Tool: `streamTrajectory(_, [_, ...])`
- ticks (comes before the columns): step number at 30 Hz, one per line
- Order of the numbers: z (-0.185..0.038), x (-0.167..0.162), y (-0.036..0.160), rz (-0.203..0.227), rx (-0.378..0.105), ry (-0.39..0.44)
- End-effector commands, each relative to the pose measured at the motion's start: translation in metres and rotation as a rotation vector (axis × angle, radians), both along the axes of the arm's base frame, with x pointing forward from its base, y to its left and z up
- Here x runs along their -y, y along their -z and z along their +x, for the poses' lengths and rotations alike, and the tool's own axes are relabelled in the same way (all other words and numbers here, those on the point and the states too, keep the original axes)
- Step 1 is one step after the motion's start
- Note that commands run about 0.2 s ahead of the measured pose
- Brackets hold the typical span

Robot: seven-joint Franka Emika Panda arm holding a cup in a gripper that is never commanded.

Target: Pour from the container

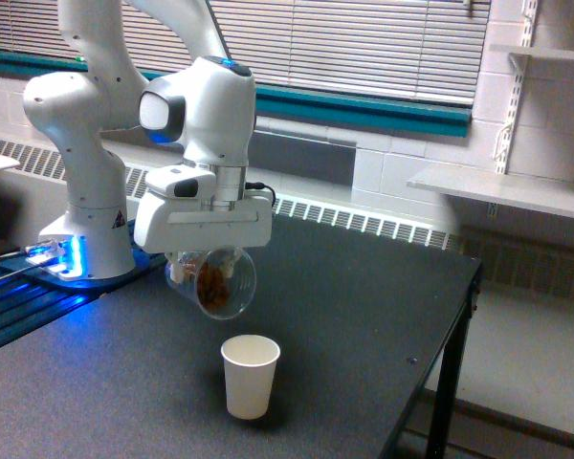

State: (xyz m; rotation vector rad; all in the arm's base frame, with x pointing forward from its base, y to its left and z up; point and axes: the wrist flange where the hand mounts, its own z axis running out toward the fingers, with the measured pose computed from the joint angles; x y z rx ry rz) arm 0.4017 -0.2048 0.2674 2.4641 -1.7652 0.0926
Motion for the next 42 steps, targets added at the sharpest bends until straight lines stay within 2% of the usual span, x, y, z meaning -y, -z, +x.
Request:
streamTrajectory(1, [0.007, 0.001, -0.001, -0.003, -0.012, -0.006])
streamTrajectory(11, [0.012, 0.006, 0.003, -0.005, -0.034, -0.01])
streamTrajectory(25, [0.018, 0.009, 0.014, 0.015, -0.08, -0.01])
streamTrajectory(42, [0.038, 0.006, 0.019, 0.012, -0.105, -0.038])
